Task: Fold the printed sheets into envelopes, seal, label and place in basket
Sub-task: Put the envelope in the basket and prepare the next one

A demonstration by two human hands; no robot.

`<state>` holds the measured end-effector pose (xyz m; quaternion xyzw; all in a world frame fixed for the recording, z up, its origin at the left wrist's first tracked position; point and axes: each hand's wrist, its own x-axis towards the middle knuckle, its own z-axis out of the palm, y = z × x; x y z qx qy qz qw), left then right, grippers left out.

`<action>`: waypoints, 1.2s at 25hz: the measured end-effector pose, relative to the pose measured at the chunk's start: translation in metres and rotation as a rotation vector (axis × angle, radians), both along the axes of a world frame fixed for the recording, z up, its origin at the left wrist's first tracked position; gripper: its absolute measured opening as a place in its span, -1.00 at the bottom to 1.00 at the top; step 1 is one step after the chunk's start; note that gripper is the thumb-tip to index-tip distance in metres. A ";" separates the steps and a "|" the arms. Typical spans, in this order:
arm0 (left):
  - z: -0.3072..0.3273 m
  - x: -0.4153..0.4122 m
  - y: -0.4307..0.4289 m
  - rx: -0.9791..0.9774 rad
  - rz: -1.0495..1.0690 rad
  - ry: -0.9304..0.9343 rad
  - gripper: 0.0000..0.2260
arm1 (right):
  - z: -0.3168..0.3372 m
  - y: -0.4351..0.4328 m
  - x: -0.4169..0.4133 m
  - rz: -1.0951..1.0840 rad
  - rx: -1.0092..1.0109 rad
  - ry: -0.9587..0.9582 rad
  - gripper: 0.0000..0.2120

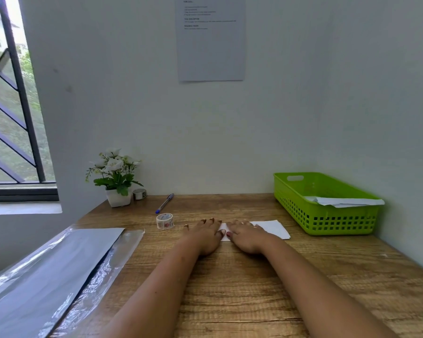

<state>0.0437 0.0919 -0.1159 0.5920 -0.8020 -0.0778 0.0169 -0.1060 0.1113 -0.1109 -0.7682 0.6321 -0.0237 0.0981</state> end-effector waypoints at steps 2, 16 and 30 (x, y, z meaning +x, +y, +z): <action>0.001 0.000 0.001 0.024 0.007 -0.035 -0.44 | 0.003 -0.001 -0.009 -0.071 0.039 0.034 -0.48; 0.018 0.017 0.061 0.088 0.097 -0.067 -0.41 | 0.007 0.030 -0.030 -0.456 -0.261 0.194 -0.56; 0.020 0.256 0.186 0.030 0.866 0.301 -0.43 | 0.011 0.171 0.231 0.729 -0.251 -0.309 -0.47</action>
